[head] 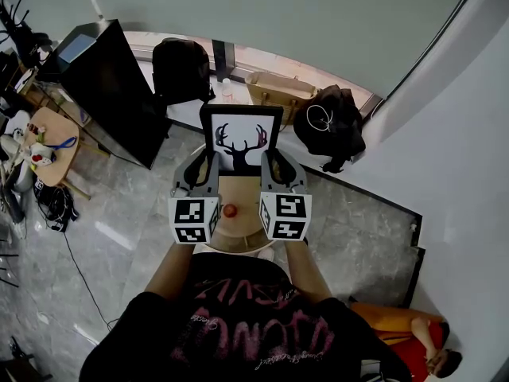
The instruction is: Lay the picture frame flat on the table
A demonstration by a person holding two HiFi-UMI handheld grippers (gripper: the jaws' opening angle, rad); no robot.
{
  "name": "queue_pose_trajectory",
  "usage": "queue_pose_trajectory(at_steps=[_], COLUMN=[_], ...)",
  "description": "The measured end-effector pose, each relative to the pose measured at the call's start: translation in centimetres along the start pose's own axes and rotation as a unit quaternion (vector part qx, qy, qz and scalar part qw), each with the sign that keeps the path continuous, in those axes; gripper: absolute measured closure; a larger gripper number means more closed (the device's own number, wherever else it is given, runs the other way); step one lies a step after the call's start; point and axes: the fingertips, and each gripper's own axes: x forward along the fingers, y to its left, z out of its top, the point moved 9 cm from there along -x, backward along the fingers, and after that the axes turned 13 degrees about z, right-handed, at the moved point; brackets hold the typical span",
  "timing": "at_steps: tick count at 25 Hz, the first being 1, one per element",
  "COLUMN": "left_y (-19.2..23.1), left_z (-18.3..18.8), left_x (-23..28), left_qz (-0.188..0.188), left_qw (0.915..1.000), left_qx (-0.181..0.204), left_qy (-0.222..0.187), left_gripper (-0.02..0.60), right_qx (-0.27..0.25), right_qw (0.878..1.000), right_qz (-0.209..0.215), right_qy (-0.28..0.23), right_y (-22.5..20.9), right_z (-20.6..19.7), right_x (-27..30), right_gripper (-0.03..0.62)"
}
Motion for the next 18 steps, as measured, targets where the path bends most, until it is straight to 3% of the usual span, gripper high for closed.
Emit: queue_pose_trajectory(at_steps=[18], left_y=[-0.1], left_z=[-1.7], left_x=[0.0], left_qz=[0.0], left_qw=[0.9998], left_qx=[0.001], left_qy=[0.022], left_gripper=[0.51], right_qx=[0.015], right_qw=[1.0], right_qz=[0.002], right_qy=[0.021], right_y=[0.0], right_z=[-1.7], right_x=[0.3], right_gripper=[0.512])
